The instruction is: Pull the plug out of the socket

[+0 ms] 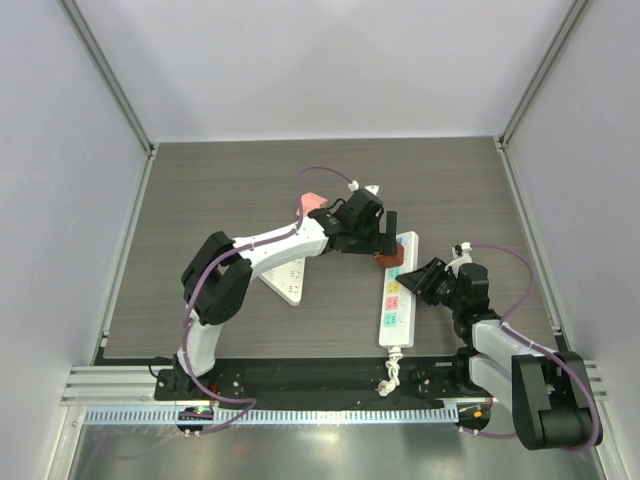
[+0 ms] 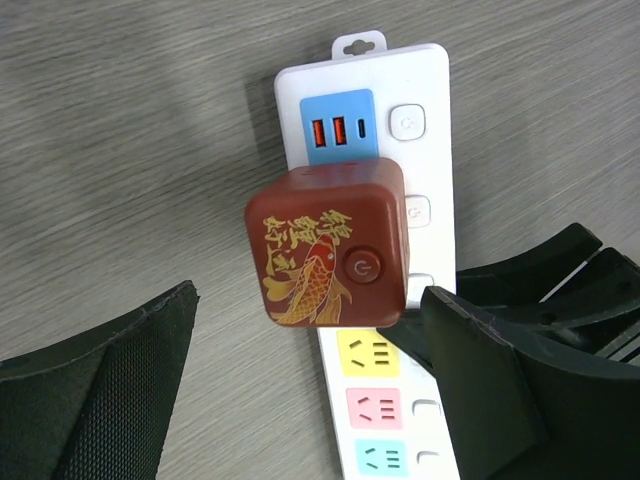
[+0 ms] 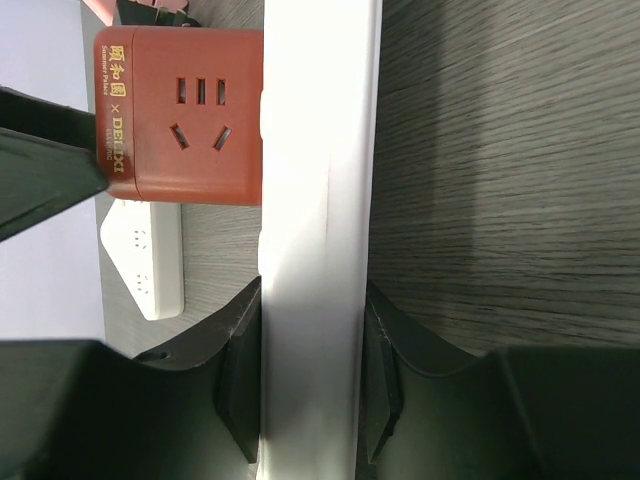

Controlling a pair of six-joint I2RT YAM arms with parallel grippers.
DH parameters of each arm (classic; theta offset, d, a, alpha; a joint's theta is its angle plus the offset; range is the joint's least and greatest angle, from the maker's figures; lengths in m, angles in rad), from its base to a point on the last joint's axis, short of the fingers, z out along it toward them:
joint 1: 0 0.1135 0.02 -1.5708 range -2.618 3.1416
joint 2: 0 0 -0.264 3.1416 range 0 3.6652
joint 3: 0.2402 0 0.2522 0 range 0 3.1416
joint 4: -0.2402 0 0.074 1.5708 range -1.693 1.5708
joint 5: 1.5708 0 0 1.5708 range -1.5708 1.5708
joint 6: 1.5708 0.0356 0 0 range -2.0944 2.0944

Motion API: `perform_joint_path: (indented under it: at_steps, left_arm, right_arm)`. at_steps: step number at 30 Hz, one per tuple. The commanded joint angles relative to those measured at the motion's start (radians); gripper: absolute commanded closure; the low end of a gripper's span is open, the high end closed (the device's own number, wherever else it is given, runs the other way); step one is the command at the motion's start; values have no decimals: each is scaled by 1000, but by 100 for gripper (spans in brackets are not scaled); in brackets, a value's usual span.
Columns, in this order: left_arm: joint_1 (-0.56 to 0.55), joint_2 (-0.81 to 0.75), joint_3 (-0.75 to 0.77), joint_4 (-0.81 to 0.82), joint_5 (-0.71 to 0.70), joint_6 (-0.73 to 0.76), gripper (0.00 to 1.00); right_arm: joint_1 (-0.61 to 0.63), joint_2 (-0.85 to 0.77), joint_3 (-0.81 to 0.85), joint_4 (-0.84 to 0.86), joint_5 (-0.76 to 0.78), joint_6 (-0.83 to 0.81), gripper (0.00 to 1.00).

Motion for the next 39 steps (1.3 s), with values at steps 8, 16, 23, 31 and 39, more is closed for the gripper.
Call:
perform_joint_path:
  at_steps: [8, 16, 23, 31, 39]
  left_arm:
    - [-18, 76, 34, 115, 91, -66, 12]
    - [-19, 84, 21, 144, 90, -69, 39]
    - [-19, 66, 4, 153, 105, -63, 71]
    - [-19, -49, -170, 274, 116, -107, 100]
    - [-21, -138, -287, 431, 194, -225, 100]
  right_arm:
    - [-2, 0, 25, 69, -13, -69, 99]
    - [-2, 5, 26, 72, -13, -69, 99]
    - [-2, 3, 25, 72, -10, -69, 99]
    - [-2, -14, 22, 66, -10, -69, 99]
    - [-2, -24, 23, 54, 22, -74, 99]
